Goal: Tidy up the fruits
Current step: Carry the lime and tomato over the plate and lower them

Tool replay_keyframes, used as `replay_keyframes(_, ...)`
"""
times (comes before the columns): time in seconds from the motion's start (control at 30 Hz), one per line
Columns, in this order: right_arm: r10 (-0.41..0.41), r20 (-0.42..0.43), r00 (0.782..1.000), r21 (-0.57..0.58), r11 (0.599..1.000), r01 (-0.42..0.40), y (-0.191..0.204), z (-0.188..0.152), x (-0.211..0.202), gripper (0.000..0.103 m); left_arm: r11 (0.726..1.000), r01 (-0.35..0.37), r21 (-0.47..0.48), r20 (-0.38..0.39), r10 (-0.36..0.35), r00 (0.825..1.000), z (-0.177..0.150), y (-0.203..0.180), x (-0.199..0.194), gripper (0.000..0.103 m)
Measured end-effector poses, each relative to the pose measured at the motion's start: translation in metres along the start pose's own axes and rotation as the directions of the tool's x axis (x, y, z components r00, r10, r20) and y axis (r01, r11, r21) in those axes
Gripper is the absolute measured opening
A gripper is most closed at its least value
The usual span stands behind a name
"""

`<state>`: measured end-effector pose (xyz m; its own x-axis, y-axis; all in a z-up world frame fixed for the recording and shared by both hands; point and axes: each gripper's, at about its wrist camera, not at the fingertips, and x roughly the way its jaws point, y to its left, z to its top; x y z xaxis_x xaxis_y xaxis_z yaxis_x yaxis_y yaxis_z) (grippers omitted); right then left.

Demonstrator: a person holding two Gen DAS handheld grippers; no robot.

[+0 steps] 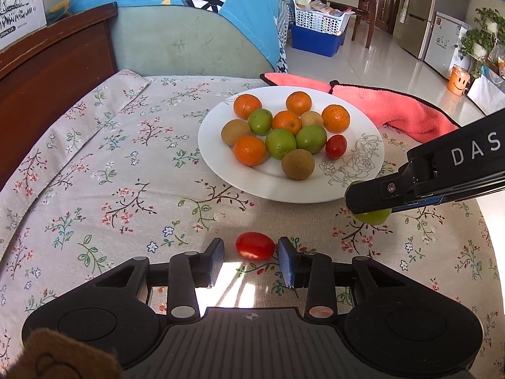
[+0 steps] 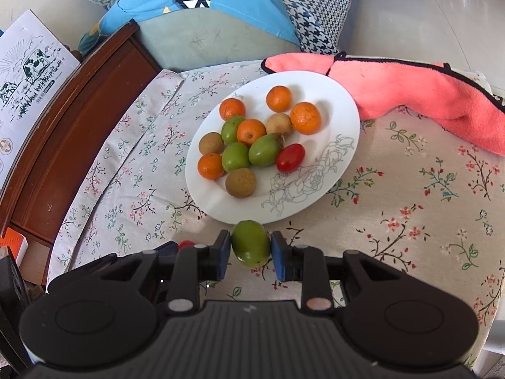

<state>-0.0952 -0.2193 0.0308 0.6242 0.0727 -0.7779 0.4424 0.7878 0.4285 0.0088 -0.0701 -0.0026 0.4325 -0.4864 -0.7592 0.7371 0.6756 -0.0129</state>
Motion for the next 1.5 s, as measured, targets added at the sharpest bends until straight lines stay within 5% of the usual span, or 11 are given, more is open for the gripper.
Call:
replay_keyframes(0.1,-0.003,-0.007,1.000,0.003,1.000,0.003,-0.002,0.000,0.000,0.028,1.000,0.008,-0.006,0.000,-0.008,1.000,0.000,0.000,-0.002,0.024)
replay_keyframes(0.43,0.019,0.003,1.000,0.022,1.000,-0.020,-0.006,0.003,-0.007,0.028,0.997,0.026,-0.069,0.047,-0.023,0.999,0.012,0.004,-0.018,0.024)
replay_keyframes(0.9,0.066,0.122,0.990,0.063,0.995,-0.074,-0.021,0.032,-0.047,0.028,0.994,0.062,-0.088,0.169,-0.047,0.985,0.057,-0.003,-0.046,0.024)
replay_keyframes(1.5,0.010,0.130,0.991,0.103,0.994,-0.024,-0.039,0.053,-0.028,0.028,0.993,0.085,-0.083,0.180,-0.069,0.981,0.106,0.000,0.009,0.024)
